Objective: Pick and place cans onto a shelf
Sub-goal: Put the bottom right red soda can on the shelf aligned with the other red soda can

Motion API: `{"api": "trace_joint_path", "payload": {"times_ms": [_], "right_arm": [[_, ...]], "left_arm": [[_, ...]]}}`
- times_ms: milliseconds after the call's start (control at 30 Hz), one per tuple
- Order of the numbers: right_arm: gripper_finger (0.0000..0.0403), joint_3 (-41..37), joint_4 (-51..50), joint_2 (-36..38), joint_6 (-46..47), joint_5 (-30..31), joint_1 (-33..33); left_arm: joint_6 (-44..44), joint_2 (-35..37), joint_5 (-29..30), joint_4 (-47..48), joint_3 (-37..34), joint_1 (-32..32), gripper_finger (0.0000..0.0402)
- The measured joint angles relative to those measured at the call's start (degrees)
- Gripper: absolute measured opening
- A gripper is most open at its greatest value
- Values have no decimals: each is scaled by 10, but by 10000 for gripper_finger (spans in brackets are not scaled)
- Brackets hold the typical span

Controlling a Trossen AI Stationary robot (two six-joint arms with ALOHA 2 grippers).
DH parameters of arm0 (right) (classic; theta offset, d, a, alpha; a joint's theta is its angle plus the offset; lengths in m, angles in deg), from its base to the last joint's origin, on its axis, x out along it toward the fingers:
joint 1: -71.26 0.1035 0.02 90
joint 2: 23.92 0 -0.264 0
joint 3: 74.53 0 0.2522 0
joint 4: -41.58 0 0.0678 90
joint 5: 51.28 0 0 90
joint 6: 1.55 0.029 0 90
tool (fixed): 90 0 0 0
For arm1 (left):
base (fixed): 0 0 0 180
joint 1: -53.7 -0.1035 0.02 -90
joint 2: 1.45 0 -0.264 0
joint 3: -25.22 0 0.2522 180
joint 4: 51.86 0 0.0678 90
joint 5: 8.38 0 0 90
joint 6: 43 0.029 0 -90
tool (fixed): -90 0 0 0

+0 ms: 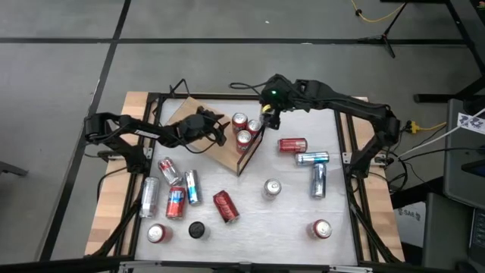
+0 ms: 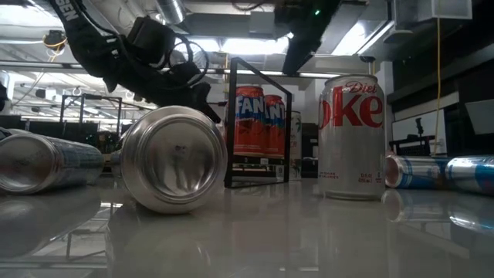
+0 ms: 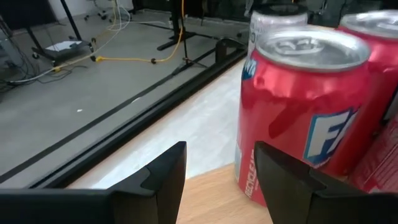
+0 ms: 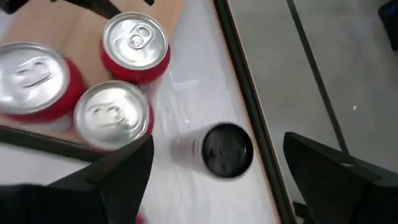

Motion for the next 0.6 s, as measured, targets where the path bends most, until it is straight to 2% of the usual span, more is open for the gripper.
{"api": "trace_joint_path", "payload": {"times_ms": [233, 433, 600], "right_arm": [[351, 0, -75, 60, 52, 4, 38], [351, 0, -139, 95, 128, 29, 96], [351, 0, -180, 103, 201, 2, 156]], "left_arm": [[4, 72, 10, 61, 0, 0, 182], [4, 141, 12, 117, 0, 13, 182], [7, 172, 11, 133, 0, 31, 182]]}}
